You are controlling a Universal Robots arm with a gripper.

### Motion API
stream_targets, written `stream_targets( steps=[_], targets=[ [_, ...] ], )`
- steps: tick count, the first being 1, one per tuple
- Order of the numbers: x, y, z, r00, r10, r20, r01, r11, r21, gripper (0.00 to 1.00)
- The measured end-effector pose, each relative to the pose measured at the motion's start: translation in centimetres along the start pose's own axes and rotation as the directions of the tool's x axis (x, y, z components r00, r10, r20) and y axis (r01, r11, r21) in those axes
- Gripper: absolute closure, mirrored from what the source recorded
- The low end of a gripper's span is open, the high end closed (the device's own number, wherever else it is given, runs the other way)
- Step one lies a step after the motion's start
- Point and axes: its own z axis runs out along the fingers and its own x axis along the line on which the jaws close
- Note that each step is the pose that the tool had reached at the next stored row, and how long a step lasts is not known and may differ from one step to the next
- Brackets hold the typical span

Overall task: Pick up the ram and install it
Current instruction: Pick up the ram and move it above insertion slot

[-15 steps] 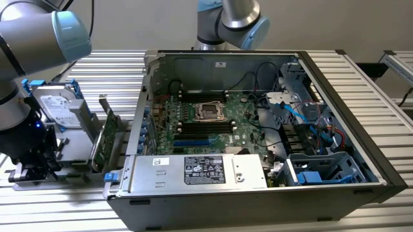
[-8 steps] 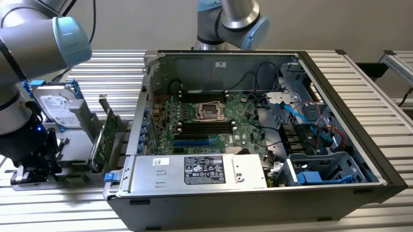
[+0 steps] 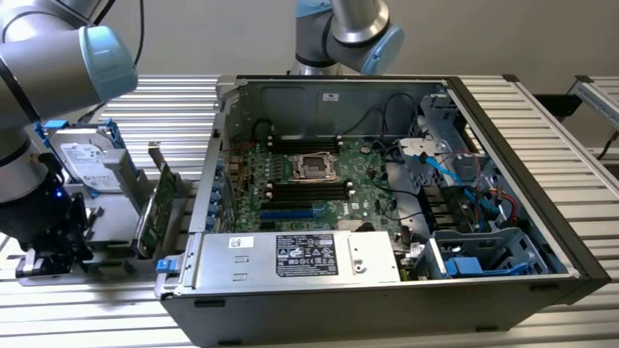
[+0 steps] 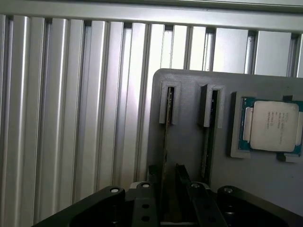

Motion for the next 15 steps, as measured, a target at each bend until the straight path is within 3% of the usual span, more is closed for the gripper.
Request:
stream_targets(
  steps=[5, 7, 12, 15],
  targets=[
    [0.06, 0.0, 0.05, 1.0, 0.0, -0.0001, 0.0, 1.0, -0.0002, 0.7],
    [0.06, 0.0, 0.06, 1.0, 0.0, 0.0, 0.0, 1.0, -0.0001, 0.79],
    [0.06, 0.0, 0.1, 1.0, 0.0, -0.0001, 0.0, 1.0, -0.0001, 0.79],
    [0.06, 0.0, 0.12, 1.0, 0.001, -0.0001, -0.001, 1.0, -0.0002, 0.86]
  ],
)
